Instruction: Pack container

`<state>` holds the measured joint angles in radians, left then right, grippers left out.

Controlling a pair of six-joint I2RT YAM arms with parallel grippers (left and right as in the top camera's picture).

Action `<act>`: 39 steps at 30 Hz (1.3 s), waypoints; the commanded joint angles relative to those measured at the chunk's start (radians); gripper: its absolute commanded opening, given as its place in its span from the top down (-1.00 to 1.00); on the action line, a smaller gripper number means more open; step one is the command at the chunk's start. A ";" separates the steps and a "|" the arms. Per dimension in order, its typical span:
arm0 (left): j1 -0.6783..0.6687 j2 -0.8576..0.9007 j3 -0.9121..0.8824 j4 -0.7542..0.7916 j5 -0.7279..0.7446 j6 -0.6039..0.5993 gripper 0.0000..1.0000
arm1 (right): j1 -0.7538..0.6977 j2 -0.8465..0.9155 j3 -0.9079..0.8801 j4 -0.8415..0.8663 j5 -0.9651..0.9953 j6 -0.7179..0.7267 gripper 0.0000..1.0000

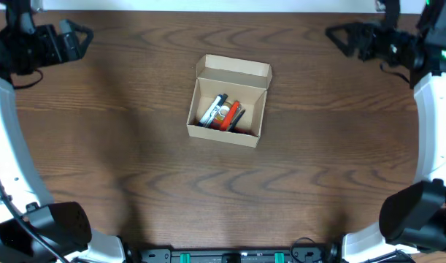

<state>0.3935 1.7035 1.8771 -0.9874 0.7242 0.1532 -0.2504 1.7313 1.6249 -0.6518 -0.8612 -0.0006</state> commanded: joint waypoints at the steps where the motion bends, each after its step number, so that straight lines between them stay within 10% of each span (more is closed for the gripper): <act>1: 0.026 -0.004 -0.128 0.066 0.244 -0.013 -0.90 | -0.048 0.014 -0.153 0.089 -0.089 0.087 -0.44; 20: 0.027 0.060 -0.510 0.416 0.749 -0.109 -0.90 | -0.017 0.014 -0.491 0.409 -0.026 0.345 0.18; 27: 0.003 0.201 -0.520 0.444 0.841 -0.108 -0.98 | 0.026 0.014 -0.565 0.432 -0.009 0.352 0.95; 39: -0.109 0.290 -0.520 0.470 0.857 -0.109 -0.72 | 0.153 0.024 -0.568 0.484 0.084 0.417 0.98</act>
<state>0.3096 1.9701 1.3636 -0.5190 1.5505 0.0399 -0.1173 1.7485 1.0599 -0.1795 -0.8009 0.3790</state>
